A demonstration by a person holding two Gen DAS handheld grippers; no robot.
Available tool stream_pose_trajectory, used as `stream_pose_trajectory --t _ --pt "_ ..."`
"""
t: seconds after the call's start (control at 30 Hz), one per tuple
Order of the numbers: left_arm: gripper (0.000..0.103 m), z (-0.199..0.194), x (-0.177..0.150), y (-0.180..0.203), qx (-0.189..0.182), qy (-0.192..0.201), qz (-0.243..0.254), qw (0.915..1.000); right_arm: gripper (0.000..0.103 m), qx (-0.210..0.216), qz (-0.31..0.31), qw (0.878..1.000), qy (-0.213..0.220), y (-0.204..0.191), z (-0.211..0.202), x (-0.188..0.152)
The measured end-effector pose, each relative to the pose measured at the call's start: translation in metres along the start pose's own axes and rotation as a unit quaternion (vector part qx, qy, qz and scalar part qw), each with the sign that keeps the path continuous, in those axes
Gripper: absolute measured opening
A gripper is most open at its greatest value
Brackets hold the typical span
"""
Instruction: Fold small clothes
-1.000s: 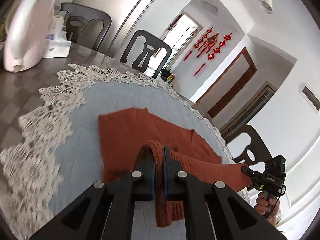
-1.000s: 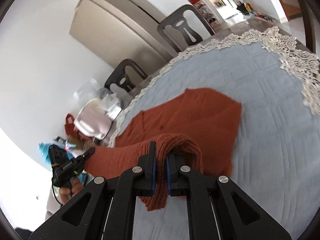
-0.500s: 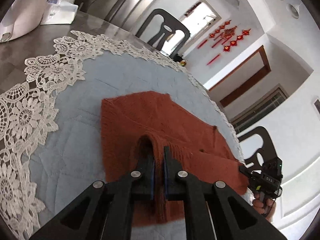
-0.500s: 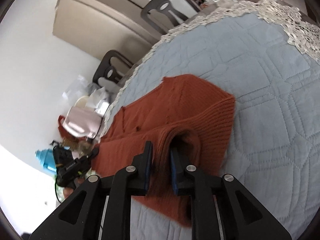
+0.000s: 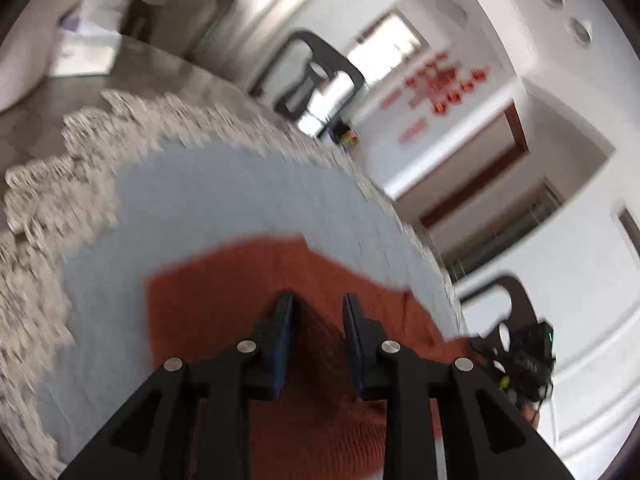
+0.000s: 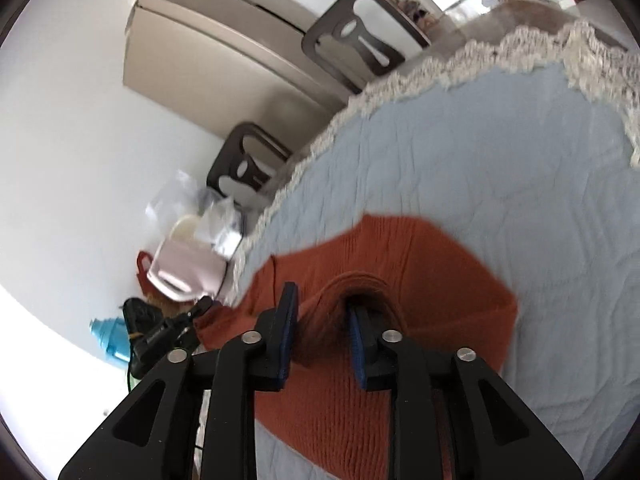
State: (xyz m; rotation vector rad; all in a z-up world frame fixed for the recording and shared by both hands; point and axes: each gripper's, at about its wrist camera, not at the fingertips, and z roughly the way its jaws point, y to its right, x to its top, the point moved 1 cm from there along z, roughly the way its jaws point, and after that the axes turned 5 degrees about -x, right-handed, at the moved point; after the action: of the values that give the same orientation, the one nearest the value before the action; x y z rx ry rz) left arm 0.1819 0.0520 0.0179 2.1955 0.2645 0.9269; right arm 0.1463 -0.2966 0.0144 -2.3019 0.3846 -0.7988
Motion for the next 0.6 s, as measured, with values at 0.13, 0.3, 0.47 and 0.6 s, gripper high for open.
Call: stream_pose_trajectory --t 0.13,0.3,0.47,0.6 --pt "0.043 -0.007 0.005 -0.010 0.037 0.026 0.002 0.9990 0.044 -0.005 -0.019 1.000 0.022 -0.001 -0.007 -0.002" --pt "0.043 0.007 -0.003 -0.022 0.065 -0.001 -0.002 0.9979 0.044 -0.048 -0.024 0.998 0.036 0.002 -0.004 -0.001" --pt "0.054 0.026 -0.003 -0.014 0.068 -0.031 0.025 0.9969 0.044 -0.124 -0.070 0.990 0.010 0.000 0.015 -0.003" --pt "0.055 0.042 -0.003 -0.008 0.067 -0.058 0.046 0.9950 0.044 -0.154 -0.086 0.984 -0.011 0.006 0.027 -0.005"
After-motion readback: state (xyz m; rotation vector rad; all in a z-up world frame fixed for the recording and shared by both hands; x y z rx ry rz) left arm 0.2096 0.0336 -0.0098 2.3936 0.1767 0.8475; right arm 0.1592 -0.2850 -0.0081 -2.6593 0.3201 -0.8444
